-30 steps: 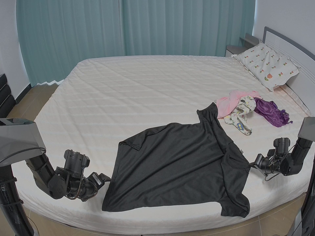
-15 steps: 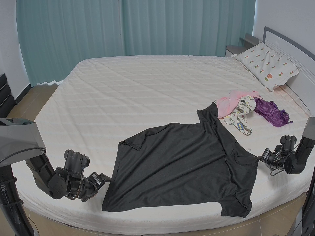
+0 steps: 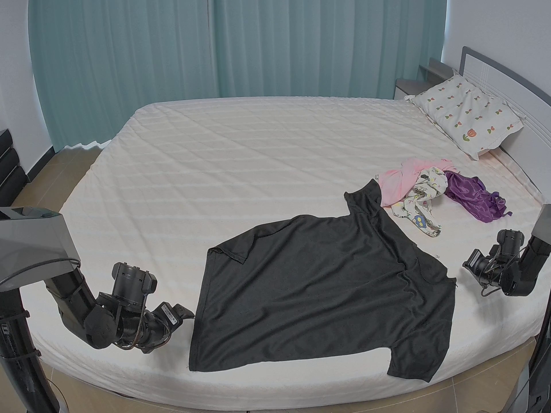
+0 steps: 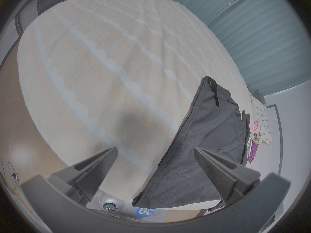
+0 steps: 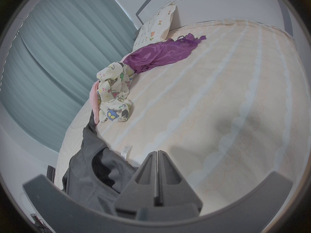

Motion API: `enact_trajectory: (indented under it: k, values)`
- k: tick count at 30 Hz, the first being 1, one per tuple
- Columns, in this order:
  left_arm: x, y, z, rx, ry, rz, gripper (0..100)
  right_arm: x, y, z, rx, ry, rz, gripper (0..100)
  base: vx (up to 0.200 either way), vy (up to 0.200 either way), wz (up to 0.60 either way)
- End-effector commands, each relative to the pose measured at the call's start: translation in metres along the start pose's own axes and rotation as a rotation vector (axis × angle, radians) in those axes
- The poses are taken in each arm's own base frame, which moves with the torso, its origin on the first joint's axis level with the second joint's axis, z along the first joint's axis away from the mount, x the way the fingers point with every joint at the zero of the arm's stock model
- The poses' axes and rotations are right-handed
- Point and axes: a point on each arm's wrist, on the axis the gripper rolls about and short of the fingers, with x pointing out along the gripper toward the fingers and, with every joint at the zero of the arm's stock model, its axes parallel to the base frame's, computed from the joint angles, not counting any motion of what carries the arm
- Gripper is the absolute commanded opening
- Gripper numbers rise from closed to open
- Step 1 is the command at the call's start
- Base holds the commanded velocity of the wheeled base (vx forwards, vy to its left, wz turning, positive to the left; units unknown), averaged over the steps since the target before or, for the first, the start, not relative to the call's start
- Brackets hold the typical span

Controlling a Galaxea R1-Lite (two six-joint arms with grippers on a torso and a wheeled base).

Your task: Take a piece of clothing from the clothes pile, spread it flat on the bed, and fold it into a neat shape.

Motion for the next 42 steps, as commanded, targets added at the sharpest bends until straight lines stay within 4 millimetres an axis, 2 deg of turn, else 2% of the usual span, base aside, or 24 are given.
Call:
enact_trajectory:
  k: [1, 2, 3, 6, 9, 12, 20, 25, 32, 42]
  values:
    - [0.000, 0.000, 0.000, 0.000, 0.001, 0.001, 100, 0.008, -0.010, -0.004, 0.019, 0.013, -0.009, 0, 0.000, 0.000, 0.00]
    - [0.000, 0.000, 0.000, 0.000, 0.001, 0.001, 100, 0.008, -0.010, -0.005, 0.018, 0.014, -0.008, 0, 0.000, 0.000, 0.00]
    - [0.000, 0.000, 0.000, 0.000, 0.001, 0.001, 100, 0.009, -0.010, -0.005, 0.020, 0.011, -0.006, 100, 0.000, 0.000, 0.00]
    - [0.000, 0.000, 0.000, 0.000, 0.001, 0.001, 100, 0.007, -0.007, 0.000, 0.039, -0.009, 0.008, 100, 0.000, 0.000, 0.00]
    - [0.000, 0.000, -0.001, 0.000, 0.002, 0.000, 100, -0.005, 0.001, 0.008, 0.067, -0.031, 0.022, 100, 0.000, 0.000, 0.00]
    - [-0.001, 0.000, -0.001, 0.003, 0.002, -0.002, 100, -0.021, 0.005, 0.007, 0.071, -0.022, 0.039, 100, 0.000, 0.000, 0.00]
    - [-0.003, -0.004, 0.002, -0.004, -0.012, -0.019, 100, -0.054, 0.014, -0.018, 0.088, 0.067, 0.046, 100, 0.000, 0.000, 0.00]
    - [-0.003, -0.005, 0.002, -0.017, -0.014, -0.028, 100, -0.068, 0.026, -0.026, 0.225, 0.097, 0.062, 100, 0.000, 0.000, 0.00]
    - [0.000, -0.005, 0.002, -0.019, -0.017, -0.032, 100, -0.071, 0.028, -0.040, 0.237, 0.144, 0.053, 100, 0.171, 0.000, 0.00]
    - [0.001, -0.007, 0.003, -0.052, -0.021, -0.042, 100, -0.071, 0.028, -0.045, 0.237, 0.162, 0.049, 100, 0.000, 0.000, 0.00]
